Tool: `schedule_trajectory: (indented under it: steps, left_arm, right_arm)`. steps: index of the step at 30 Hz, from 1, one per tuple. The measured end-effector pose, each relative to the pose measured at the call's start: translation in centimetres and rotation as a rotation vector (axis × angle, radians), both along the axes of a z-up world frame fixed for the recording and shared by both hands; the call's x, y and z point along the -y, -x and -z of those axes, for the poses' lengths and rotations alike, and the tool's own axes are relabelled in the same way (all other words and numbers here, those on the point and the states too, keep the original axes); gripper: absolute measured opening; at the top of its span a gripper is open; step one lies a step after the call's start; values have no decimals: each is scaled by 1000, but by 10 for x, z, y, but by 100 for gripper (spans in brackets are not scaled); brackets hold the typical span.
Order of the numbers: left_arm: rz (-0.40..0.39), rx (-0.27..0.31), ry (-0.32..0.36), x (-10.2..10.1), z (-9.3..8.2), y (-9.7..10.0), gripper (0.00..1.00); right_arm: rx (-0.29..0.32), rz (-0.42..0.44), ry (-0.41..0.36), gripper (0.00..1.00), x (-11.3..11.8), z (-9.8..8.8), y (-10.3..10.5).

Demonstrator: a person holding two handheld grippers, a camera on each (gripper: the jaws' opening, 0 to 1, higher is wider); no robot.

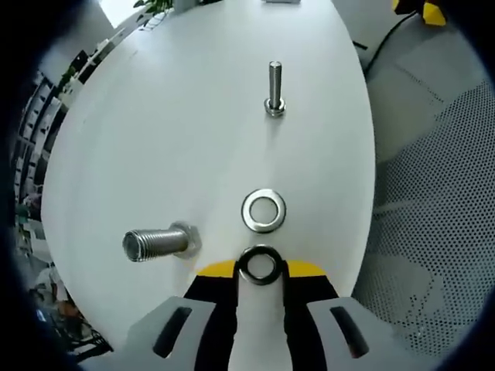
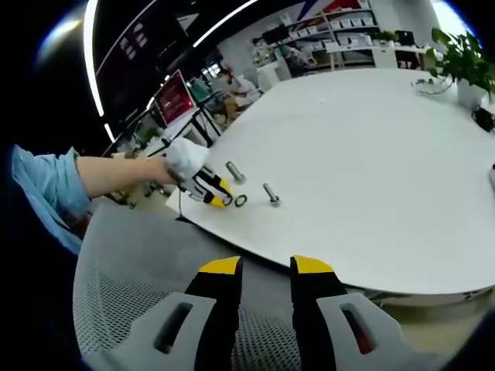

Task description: Place the washer onto the threaded stud by aligning its center hole with the stud, sliding it down to the base, and recovering from edge contact or off-axis alignment until the washer reaches the visible bottom stop.

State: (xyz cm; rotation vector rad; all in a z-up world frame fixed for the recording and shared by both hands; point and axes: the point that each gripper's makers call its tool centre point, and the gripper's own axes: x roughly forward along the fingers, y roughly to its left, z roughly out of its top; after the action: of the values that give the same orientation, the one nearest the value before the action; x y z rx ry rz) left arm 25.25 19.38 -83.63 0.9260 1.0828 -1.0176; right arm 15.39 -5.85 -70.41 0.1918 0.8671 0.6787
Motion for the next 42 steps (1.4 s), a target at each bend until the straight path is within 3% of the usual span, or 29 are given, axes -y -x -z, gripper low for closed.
schedule_trajectory:
  steps: [2, 13, 26, 33, 42]
  left_arm:
    - [-19, 42, 10, 0, -2, -6, 19]
    - [-43, 138, 65, -2, -24, -24, 18]
    - [-78, 186, 108, -13, -55, -38, 18]
    - [-108, 223, 125, -13, -69, -57, 18]
    - [-86, 225, 115, -3, -72, -70, 18]
  right_arm:
    - [0, -2, 0, 27, 0, 0, 0]
    - [1, -8, -5, 27, -1, -1, 0]
    - [3, -12, -10, 27, -2, -1, 0]
    - [3, -10, -10, 27, -2, -1, 0]
    - [4, -5, -13, 27, -1, -2, 0]
